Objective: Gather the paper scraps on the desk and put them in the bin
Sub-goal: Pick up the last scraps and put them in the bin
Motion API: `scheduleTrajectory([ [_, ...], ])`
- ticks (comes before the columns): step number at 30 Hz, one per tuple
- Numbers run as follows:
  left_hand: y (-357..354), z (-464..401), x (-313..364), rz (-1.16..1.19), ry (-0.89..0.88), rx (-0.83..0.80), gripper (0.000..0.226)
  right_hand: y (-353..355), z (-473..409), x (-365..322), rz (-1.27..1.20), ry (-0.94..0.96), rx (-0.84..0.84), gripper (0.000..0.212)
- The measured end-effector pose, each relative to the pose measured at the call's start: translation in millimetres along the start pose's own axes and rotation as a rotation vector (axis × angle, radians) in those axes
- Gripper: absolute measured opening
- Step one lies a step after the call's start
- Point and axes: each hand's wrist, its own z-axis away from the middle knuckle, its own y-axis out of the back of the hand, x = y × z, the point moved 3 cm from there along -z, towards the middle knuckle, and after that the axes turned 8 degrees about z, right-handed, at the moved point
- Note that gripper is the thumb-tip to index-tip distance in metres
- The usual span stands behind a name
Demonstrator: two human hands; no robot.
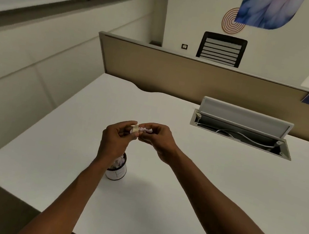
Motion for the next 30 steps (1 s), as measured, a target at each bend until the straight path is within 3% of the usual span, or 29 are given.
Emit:
scheduleTrajectory([
  [5,47.4,10.2,-27.2,-0.129,0.046,0.057,0.031,-43.6,-11.5,12.2,0.420,0.003,0.006,0.022],
  [10,69.3,22.9,-57.3,-0.372,-0.013,0.044,0.024,-73.9,-10.1,27.0,0.866,0.157,-0.053,0.025],
  [13,74.8,29.3,-71.5,-0.511,-0.066,0.012,0.036,-82.4,-7.4,39.6,1.014,0.227,-0.167,0.031],
  [16,81.5,36.3,-82.2,-0.550,-0.054,-0.008,0.047,-80.7,-4.5,49.6,1.124,0.283,-0.217,0.063],
  [21,92.2,51.9,-91.6,-0.514,-0.134,0.057,0.053,-71.0,4.6,58.4,1.125,0.385,-0.127,0.061],
  [23,87.1,61.6,-95.0,-0.641,-0.262,-0.036,0.058,-69.4,14.0,68.0,1.192,0.487,-0.089,0.055],
  [25,78.0,70.3,-102.9,-0.837,-0.360,-0.192,0.072,-70.4,23.0,82.3,1.336,0.529,-0.153,0.059],
  [30,70.2,76.6,-117.6,-1.080,-0.363,-0.336,0.087,-72.5,29.4,106.2,1.548,0.465,-0.317,0.070],
])
